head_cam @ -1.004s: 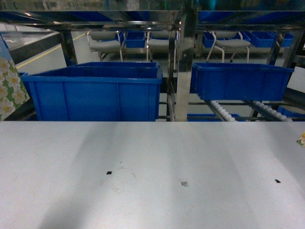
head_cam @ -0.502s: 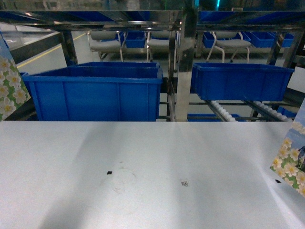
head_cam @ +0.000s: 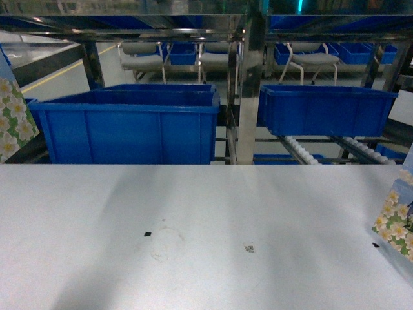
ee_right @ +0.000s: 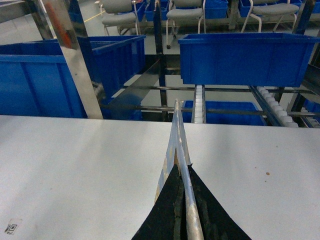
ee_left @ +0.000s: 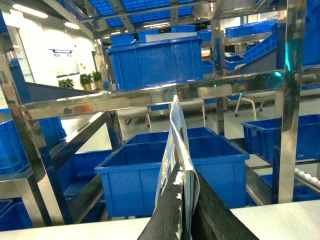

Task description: Move flower gift bag to table near conveyor

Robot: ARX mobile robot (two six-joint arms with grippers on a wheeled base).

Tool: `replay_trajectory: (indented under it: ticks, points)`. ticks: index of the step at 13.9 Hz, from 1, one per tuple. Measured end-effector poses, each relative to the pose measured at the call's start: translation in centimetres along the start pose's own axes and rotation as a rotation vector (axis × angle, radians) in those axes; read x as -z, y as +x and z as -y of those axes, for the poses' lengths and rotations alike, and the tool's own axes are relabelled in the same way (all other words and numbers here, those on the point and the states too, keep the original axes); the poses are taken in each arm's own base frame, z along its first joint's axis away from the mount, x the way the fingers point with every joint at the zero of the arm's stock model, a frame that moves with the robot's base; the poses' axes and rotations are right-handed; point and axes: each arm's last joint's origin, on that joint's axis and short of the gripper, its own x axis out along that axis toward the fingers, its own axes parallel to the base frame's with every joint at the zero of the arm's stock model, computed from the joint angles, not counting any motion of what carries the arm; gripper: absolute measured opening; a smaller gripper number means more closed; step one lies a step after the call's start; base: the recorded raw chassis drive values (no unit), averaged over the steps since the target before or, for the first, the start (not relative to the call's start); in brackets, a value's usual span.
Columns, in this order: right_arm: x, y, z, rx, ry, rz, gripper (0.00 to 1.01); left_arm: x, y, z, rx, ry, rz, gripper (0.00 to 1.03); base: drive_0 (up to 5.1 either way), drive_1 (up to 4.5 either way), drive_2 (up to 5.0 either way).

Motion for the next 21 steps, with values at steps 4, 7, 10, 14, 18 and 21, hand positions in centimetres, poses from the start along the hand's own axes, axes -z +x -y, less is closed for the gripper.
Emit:
replay_trajectory:
  ticks: [4,7,10,14,18,21]
  points:
    - [0.6,1.0,-0.2,0.007,-0.004,-0.016,0.02,0.0,0.0,0.0,0.0,0.0,0.0,0.02,0.0,0.0,0.0]
    - [1.2,1.8,-1.4,-0.023,-0.029,-0.039,0.02,0.0,0.0,0.0,0.0,0.0,0.0,0.02,0.0,0.0,0.0]
    - [1.7,2.2,-1.6,-0.035,-0.032,-0.048,0.02,0.0,0.0,0.0,0.0,0.0,0.0,0.02,0.0,0.0,0.0]
    - [1.9,2.7,-1.3,-0.031,-0.043,-0.044,0.02,0.0,0.0,0.0,0.0,0.0,0.0,0.02,0.0,0.0,0.0]
    - [2.2,2.2,-1.7,0.007,0.001,-0.067,0.47,0.0,0.0,0.0,0.0,0.0,0.0,0.02,0.0,0.0,0.0]
    - [0.5,1.5,-2.5,0.052,0.006,-0.014,0.86,0.0,0.0,0.0,0.0,0.0,0.0,0.02,0.0,0.0,0.0]
